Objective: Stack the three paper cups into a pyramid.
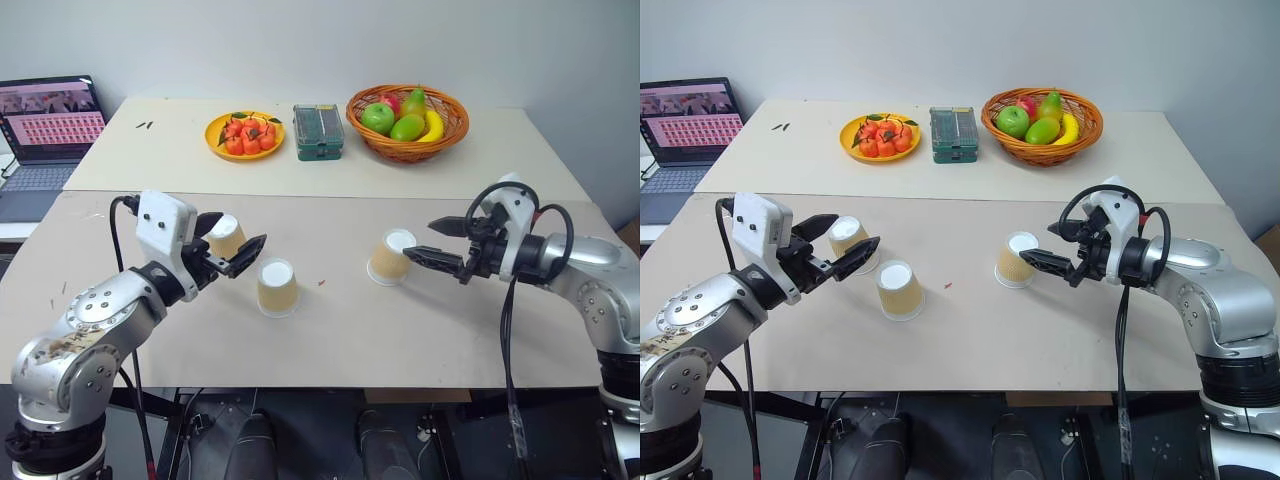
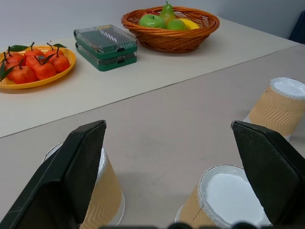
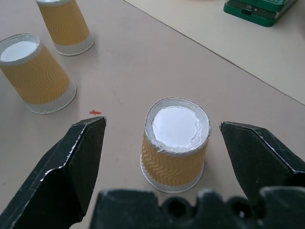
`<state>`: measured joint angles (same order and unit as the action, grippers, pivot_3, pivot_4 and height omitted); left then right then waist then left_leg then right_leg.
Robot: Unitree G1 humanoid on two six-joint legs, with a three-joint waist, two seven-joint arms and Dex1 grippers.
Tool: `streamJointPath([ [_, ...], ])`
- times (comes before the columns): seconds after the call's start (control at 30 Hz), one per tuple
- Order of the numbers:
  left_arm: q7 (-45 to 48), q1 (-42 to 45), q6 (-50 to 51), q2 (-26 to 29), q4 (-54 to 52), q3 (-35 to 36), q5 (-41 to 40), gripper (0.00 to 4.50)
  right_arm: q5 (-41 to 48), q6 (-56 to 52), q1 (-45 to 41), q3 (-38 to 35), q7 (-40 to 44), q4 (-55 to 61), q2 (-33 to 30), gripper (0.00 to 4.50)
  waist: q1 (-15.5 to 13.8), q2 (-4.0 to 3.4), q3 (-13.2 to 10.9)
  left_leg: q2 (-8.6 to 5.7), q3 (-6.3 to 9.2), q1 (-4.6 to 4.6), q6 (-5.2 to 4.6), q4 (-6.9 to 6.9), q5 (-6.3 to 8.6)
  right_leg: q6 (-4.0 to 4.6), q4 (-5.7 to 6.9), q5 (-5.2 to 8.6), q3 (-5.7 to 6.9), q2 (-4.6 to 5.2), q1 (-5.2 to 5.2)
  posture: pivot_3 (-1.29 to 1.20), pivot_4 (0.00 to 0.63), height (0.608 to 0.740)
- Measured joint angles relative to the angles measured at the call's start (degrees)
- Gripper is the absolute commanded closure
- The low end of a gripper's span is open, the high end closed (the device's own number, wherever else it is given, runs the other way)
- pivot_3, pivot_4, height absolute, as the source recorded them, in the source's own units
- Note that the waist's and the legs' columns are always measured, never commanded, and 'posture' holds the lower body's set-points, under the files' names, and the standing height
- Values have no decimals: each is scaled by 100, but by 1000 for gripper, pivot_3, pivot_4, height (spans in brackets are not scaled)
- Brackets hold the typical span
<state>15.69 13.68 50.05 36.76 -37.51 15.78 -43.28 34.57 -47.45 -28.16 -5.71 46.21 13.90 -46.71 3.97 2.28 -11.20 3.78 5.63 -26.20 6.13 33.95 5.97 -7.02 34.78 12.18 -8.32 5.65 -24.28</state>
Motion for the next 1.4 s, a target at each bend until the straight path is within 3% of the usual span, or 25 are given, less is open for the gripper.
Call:
streamJointPath([
  [0.4, 587, -140, 4, 303, 73, 191, -99, 0, -9, -57, -617, 55, 302, -150, -141, 19, 11, 0, 0, 0, 0, 1, 2, 0, 1, 0, 2, 0, 0, 0, -2, 0, 150, 740],
  [0.57, 1138, -914, -48, 834, 34, 312, 41, 0, 54, -202, -738, 80, 575, -178, -317, 19, 10, 0, 0, 3, -3, 0, 3, -7, 2, 1, -1, 1, -1, 1, -9, 0, 150, 740],
  [0.7, 1367, -1246, -213, 855, -55, 258, 144, 0, 163, -304, -828, 80, 656, -203, -317, 19, 6, 0, -1, 3, -3, 0, 6, -6, 4, 2, -2, 1, -1, 1, -10, 0, 150, 740],
  [1.1, 1344, -1803, -981, 254, -7, -341, 822, 0, 172, -347, -876, 86, 658, -204, -317, 19, 7, 0, 0, 3, -6, 1, 7, -4, 5, 5, -4, -1, -2, 3, -10, 0, 150, 740],
  [1.4, 1463, -1433, -1512, -109, 459, -919, 1303, 0, 235, -468, -912, 34, 629, -121, -473, 19, -4, 0, 0, 2, -7, 0, 7, -3, 5, 5, -4, -1, -1, 3, -8, 0, 150, 740],
])
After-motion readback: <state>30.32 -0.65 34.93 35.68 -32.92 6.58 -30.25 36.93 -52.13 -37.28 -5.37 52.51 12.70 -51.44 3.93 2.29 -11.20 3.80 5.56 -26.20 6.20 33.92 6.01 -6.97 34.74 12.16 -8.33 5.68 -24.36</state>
